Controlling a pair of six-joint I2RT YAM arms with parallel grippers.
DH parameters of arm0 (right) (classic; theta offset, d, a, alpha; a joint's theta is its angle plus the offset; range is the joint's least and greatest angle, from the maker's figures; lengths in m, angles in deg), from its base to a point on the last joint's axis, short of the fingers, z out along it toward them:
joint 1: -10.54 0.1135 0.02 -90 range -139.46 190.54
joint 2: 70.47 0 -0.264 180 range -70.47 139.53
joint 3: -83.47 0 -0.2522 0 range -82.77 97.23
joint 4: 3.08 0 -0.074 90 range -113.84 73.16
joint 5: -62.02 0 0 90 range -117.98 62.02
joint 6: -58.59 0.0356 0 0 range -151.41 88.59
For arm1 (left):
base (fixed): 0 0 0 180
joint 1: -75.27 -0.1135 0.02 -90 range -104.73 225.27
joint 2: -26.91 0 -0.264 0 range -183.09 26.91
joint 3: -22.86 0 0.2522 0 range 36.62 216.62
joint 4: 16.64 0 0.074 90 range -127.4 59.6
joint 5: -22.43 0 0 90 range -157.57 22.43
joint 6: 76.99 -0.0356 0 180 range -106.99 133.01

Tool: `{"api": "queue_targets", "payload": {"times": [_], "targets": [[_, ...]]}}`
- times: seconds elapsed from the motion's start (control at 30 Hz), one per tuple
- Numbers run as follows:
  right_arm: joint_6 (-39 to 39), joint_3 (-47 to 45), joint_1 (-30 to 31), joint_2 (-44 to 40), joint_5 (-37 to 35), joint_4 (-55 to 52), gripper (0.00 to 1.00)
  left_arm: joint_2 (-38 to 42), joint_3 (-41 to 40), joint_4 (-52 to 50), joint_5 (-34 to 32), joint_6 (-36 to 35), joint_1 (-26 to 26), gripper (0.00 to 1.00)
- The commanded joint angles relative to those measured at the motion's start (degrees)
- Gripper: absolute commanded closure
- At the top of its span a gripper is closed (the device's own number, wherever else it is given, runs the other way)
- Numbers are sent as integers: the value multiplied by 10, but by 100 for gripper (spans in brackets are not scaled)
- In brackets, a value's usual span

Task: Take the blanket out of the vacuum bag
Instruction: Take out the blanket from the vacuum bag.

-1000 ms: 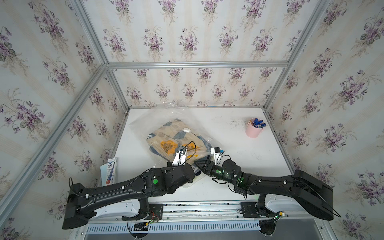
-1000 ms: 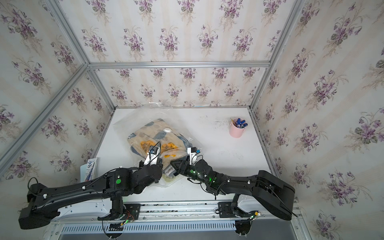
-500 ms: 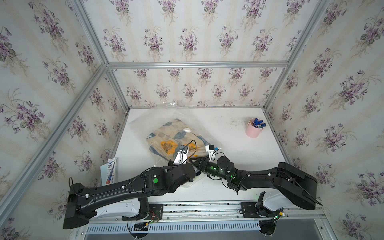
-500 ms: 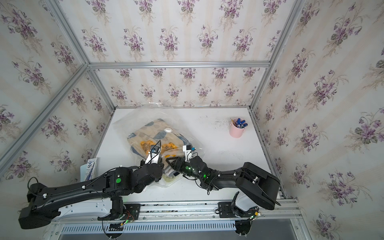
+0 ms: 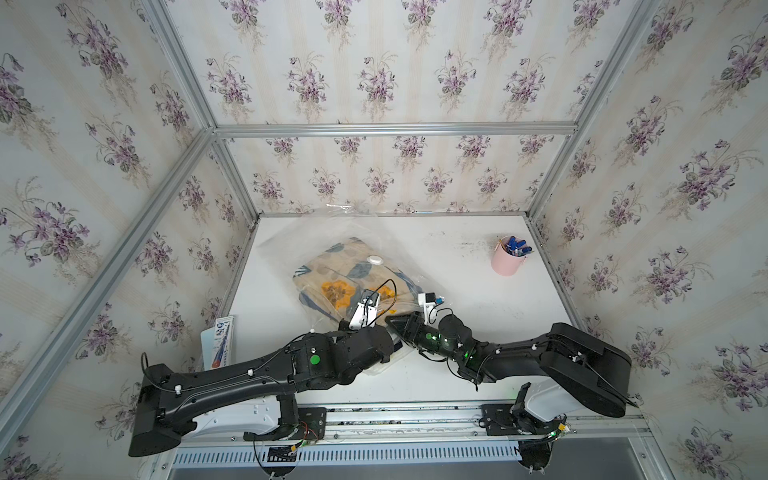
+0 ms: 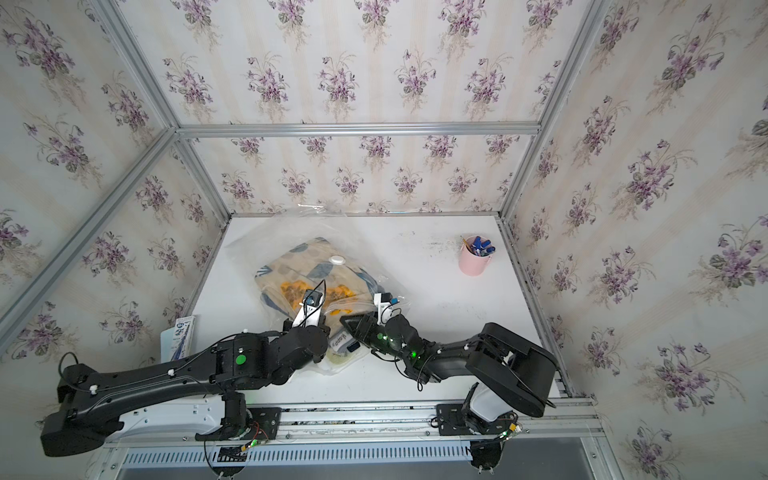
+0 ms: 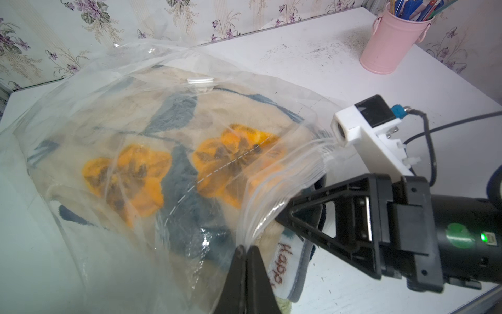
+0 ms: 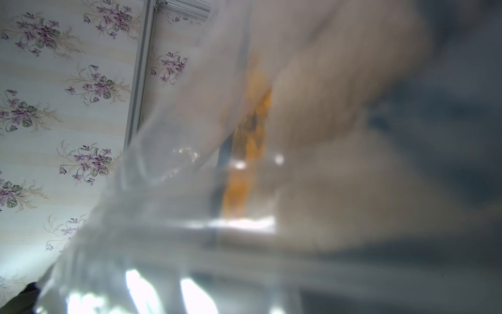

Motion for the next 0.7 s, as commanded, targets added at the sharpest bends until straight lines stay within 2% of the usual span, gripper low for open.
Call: {"api": "queue_targets", "payload": {"times": [0.0,0.23,0.47,0.67], "targets": [[-12,7,-7,-6,-1,7,50,-7,12,5,1,-3,-1,100],[-25,36,-16,13,14,-16,50,-16,22,7,4,-3,-1,100],[-1,52,-18,52,44,18,51,-15,24,0,3,0,-1,100],[-4,78,-18,26,55,6,57,-11,26,-3,0,-1,-1,100]]}}
